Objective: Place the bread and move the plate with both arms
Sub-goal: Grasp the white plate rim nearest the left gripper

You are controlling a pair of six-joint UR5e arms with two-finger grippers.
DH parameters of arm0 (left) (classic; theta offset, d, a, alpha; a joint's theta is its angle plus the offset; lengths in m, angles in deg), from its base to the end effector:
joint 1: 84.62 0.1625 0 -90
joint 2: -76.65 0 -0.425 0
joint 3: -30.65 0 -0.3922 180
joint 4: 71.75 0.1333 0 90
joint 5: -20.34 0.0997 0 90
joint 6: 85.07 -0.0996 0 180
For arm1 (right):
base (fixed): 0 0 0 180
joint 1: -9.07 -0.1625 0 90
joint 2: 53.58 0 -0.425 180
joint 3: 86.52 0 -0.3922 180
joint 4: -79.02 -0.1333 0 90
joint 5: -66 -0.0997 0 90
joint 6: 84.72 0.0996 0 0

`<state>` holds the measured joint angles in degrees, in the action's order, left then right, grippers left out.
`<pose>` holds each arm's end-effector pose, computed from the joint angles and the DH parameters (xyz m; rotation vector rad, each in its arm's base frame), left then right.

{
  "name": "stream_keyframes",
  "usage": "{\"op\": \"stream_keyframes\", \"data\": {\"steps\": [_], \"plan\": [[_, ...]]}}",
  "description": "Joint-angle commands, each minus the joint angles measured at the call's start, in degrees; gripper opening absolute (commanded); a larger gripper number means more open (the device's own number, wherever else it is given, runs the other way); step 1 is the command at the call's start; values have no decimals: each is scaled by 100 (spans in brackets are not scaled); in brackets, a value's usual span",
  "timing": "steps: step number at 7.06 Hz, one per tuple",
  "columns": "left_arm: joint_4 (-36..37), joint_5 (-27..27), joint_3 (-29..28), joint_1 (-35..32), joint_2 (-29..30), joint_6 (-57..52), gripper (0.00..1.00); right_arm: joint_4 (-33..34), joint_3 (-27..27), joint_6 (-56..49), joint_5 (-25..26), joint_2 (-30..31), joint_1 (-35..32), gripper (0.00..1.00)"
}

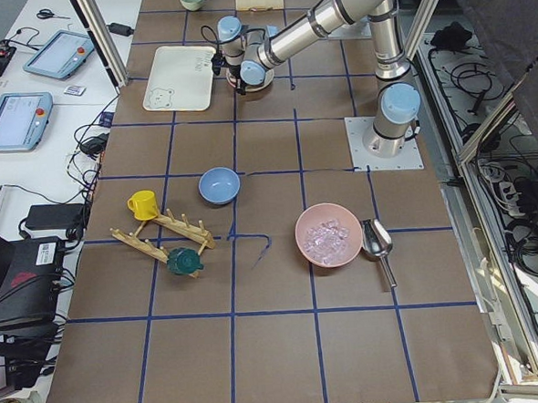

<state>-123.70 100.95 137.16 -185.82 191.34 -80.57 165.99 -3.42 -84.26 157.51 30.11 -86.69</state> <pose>-0.2568 -0.5269 0.1867 -0.1677 -2.9799 -0.1148 0.1836 -0.5184 0.4852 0.1448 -3.1089 -0.0640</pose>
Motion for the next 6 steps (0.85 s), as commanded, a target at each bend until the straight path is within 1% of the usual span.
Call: {"op": "stream_keyframes", "data": {"steps": [1,5,6], "plan": [[-17,8,2,12,-17,-37,0,22,-48,-10,199,50,100,100],[-148,-1,-86,100,-219,24,0,22,-4,25,113,95,242,100],[-192,-166,-173,231,-280,33,0,66,-4,60,122,95,250,100]]}}
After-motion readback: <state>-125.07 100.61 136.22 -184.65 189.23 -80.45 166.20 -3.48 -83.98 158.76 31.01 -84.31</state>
